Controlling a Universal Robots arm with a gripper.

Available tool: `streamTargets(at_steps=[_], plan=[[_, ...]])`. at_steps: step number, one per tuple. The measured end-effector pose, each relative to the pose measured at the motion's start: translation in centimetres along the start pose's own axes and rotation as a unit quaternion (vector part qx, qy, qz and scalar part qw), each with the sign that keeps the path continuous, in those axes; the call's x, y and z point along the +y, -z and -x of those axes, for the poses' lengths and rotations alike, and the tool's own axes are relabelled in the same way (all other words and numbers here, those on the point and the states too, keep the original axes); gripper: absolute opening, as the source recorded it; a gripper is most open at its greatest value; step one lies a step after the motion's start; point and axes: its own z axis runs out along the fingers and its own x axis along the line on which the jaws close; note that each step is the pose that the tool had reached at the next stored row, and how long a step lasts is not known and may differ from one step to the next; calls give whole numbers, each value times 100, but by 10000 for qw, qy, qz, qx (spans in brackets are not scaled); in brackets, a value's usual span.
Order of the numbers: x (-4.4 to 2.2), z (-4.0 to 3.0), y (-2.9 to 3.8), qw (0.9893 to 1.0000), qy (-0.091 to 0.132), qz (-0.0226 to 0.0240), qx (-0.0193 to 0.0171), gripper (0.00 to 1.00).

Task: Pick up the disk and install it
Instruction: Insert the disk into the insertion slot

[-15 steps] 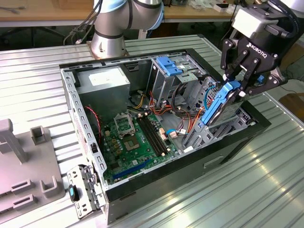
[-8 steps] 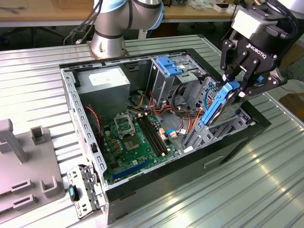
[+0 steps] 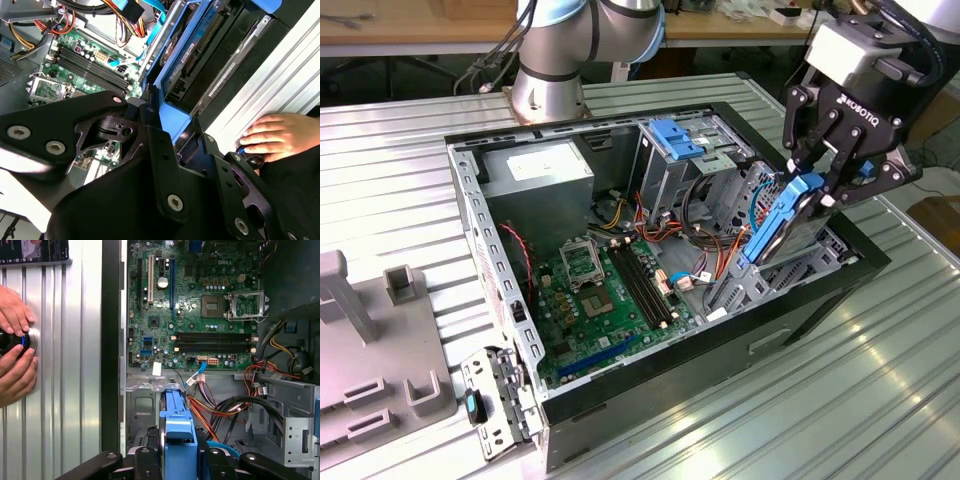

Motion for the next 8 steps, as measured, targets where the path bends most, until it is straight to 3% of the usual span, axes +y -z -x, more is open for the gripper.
streamTargets(at_steps=[8], plan=[[1,-2,-91,10000,0,0,1,36]])
